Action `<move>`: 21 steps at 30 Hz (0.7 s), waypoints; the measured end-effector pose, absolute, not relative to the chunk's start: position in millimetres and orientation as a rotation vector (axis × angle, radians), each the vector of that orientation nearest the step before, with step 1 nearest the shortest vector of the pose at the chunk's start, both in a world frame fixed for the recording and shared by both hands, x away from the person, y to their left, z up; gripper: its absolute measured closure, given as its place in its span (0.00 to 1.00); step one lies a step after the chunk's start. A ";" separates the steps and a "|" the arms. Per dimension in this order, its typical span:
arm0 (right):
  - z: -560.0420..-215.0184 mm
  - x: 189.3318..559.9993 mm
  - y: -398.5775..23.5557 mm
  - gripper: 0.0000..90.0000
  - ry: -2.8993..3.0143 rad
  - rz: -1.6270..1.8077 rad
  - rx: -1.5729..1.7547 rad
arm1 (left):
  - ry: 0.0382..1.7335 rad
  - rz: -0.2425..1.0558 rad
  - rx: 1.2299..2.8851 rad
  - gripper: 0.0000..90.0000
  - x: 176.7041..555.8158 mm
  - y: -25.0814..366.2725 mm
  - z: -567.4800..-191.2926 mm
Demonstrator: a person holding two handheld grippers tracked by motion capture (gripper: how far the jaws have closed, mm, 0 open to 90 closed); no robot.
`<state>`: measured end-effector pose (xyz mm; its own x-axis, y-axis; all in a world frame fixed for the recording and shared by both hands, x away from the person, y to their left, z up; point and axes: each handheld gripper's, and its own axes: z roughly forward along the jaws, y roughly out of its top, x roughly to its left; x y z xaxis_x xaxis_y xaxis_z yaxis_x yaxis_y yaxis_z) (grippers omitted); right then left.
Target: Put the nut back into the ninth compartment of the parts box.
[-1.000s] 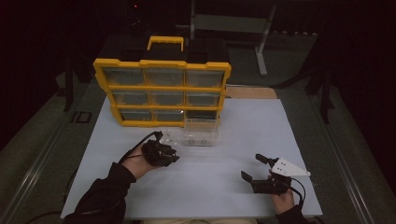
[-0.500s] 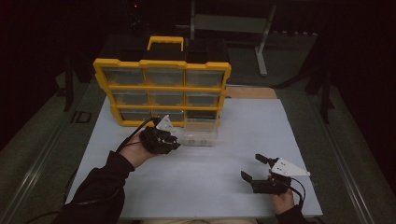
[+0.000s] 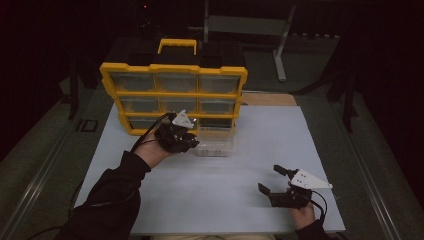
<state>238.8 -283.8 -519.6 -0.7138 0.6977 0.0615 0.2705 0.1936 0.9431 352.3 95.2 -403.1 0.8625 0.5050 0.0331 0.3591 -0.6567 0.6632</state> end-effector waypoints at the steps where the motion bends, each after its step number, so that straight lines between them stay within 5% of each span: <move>1: -519.6 238.8 -283.8 0.12 2.094 1.531 0.908 | 0.619 0.288 2.356 0.76 353.0 93.8 -402.2; 21: -520.1 239.2 -284.1 0.12 2.096 1.531 0.909 | 0.758 0.348 2.234 0.76 377.1 62.4 -398.1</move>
<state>239.2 -284.1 -520.1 -0.7140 0.6973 0.0633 0.2724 0.1934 0.9425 377.1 62.4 -398.1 0.7889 0.6142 0.0180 0.4137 -0.5526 0.7235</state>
